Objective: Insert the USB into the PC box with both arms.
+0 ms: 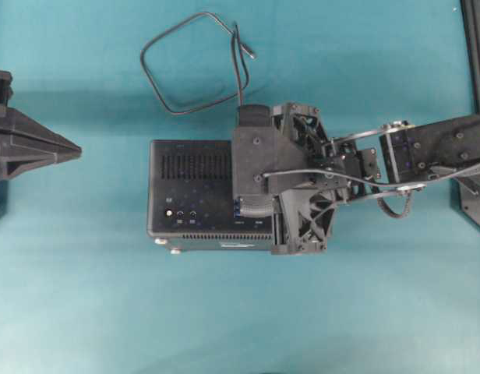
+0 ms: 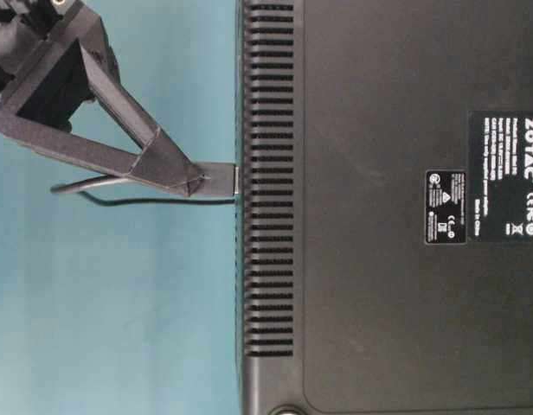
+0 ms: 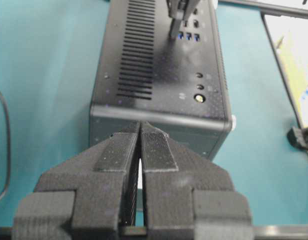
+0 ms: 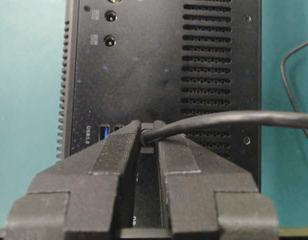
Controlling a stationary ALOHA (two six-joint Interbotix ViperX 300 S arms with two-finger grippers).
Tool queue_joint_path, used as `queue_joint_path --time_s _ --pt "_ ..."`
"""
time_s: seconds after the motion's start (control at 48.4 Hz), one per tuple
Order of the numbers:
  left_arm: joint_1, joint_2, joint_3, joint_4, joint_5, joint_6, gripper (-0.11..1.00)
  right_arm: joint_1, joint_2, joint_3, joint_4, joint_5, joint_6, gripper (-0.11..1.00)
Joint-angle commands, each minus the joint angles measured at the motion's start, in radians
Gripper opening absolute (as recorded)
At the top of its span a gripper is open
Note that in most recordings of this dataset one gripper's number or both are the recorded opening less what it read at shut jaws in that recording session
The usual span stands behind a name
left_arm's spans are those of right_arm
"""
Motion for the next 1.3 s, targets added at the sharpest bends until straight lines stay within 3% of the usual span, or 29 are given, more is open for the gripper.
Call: queue_joint_path --time_s 0.0,0.103,0.414,0.703,0.993,1.282 --pt "-0.002 0.003 -0.020 0.002 -0.011 0.000 0.00 0.009 -0.012 -0.025 0.009 -0.017 0.006 0.16" --pt "-0.002 0.003 -0.020 0.002 -0.011 0.000 0.00 0.005 -0.020 -0.025 0.009 -0.018 0.006 0.24" --pt "0.000 0.003 -0.020 0.002 -0.011 0.000 0.00 -0.008 -0.049 -0.025 0.006 -0.005 0.011 0.69" --pt "-0.002 0.002 -0.020 0.002 -0.011 0.002 0.00 -0.020 -0.100 -0.003 0.003 0.080 0.011 0.69" --pt "-0.002 -0.002 -0.029 0.002 -0.011 0.011 0.00 -0.026 -0.135 0.020 0.002 0.075 0.011 0.70" --pt "-0.040 -0.005 -0.063 0.002 -0.011 0.066 0.00 -0.028 -0.169 0.040 0.003 0.074 0.012 0.70"
